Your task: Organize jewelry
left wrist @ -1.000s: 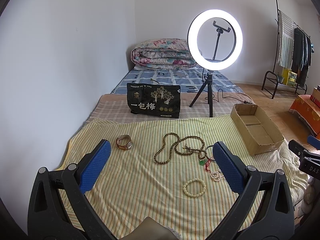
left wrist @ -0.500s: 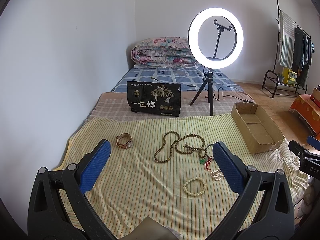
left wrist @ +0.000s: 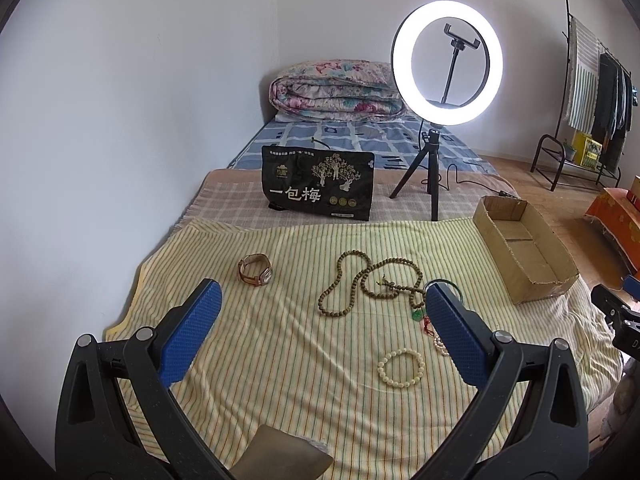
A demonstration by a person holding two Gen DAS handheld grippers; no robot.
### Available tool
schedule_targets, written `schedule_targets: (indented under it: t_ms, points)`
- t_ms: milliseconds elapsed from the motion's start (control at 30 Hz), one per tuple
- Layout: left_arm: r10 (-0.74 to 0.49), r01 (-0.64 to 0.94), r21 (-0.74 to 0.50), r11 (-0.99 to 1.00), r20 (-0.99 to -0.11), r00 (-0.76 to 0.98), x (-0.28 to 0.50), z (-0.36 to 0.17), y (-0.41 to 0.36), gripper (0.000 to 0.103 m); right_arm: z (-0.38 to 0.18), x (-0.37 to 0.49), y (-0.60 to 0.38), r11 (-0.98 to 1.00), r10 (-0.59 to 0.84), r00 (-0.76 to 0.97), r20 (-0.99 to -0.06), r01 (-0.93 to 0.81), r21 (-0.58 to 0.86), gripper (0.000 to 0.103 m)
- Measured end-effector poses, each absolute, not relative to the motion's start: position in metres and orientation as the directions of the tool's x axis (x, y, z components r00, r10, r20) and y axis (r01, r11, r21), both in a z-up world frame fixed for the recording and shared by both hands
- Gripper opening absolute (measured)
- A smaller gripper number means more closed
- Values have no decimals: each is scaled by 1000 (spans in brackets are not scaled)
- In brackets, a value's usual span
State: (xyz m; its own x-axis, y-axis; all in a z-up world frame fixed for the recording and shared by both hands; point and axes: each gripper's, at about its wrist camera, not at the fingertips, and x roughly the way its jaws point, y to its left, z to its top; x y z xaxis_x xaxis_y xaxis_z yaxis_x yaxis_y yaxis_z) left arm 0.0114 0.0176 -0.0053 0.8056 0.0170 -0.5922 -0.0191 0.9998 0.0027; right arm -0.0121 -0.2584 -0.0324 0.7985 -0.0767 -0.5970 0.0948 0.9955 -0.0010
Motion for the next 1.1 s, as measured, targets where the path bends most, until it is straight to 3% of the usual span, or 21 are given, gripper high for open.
schedule_targets:
  t_ms: [433, 700, 967, 1100]
  points:
    - [-49, 27, -43, 999, -684, 728, 61, -16, 32, 103, -47, -4, -246, 1000, -17, 776, -630, 29, 9, 103]
    - [-143, 103, -101, 990, -780, 610, 112, -51, 33, 103, -63, -4, -234, 998, 55, 759, -649, -47, 31, 103]
    - [-140, 77, -117, 990, -817, 559, 148, -76, 37, 103, -95, 9, -201, 986, 131, 642, -755, -160, 35, 102]
    - [-162, 43, -164, 986, -845, 509, 172, -98, 45, 103, -111, 23, -179, 974, 162, 590, -791, -226, 31, 95]
